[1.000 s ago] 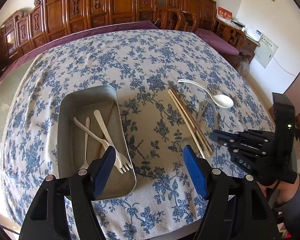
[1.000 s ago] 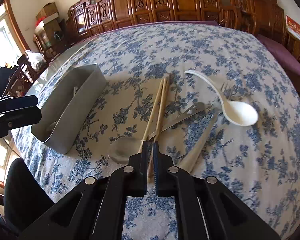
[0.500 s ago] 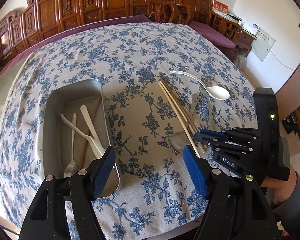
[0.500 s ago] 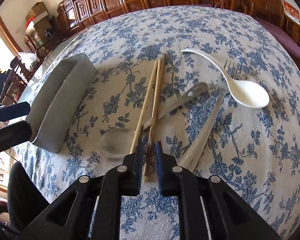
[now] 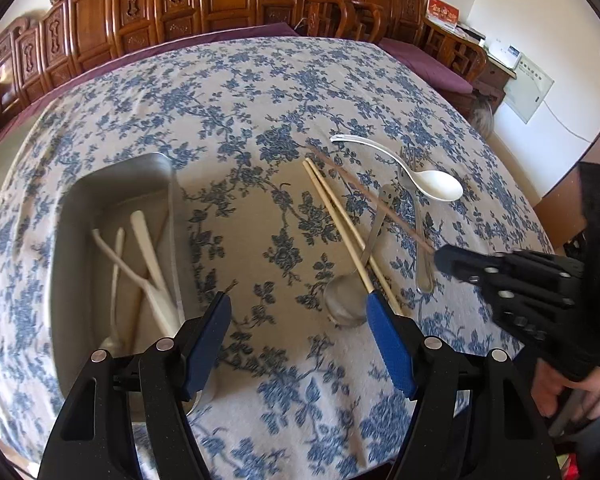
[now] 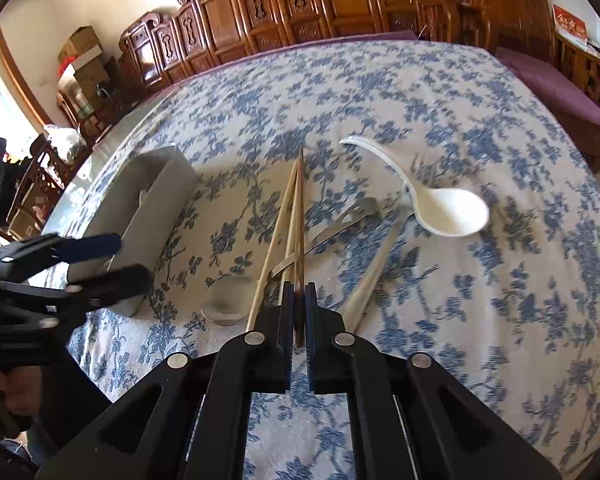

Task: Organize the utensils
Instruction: 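Grasp a wooden chopstick with the right gripper while the left gripper reaches the chopsticks, then grasp another wooden chopstick with the left gripper and lift it, then carry the chopstick into the tray and open the left gripper while the right carries its chopstick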

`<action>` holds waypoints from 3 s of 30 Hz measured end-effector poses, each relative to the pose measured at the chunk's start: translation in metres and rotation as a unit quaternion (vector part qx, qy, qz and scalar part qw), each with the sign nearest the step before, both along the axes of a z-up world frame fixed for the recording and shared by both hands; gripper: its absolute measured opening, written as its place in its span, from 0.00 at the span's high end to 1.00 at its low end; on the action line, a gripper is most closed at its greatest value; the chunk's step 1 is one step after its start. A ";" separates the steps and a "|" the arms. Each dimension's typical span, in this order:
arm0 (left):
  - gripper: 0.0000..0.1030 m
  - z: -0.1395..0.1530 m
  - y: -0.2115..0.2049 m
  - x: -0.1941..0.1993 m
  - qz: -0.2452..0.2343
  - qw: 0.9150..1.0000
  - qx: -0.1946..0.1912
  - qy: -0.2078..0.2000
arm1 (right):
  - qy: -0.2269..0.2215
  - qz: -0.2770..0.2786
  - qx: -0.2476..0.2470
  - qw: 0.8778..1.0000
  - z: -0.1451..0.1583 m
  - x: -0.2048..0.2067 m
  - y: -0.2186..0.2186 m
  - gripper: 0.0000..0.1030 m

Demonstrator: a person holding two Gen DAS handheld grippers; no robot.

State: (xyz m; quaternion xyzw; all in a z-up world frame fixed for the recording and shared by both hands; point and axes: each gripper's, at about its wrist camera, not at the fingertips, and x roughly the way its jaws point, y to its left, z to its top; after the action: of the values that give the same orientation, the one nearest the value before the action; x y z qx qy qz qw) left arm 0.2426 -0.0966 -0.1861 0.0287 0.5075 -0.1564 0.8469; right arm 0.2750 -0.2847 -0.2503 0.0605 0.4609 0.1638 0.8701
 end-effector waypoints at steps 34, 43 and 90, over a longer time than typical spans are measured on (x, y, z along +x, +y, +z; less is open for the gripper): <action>0.76 -0.055 -0.043 0.049 0.019 0.999 -0.016 0.024 | 0.001 -0.017 0.016 1.000 -0.005 -0.016 -0.041 0.94; 0.96 -0.055 -0.035 0.050 0.025 0.999 -0.028 0.040 | 0.000 -0.018 0.018 1.000 -0.004 -0.019 -0.039 0.94; 0.96 0.030 0.120 0.009 0.063 0.997 -0.024 -0.027 | -0.074 0.021 0.022 0.997 0.060 -0.031 0.051 0.94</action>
State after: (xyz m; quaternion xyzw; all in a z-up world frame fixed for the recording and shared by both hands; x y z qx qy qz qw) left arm 0.2519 0.0229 -0.1557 -0.0193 0.4810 -0.1137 0.8691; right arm 0.2445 -0.2334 -0.1898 0.0579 0.3923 0.1962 0.8968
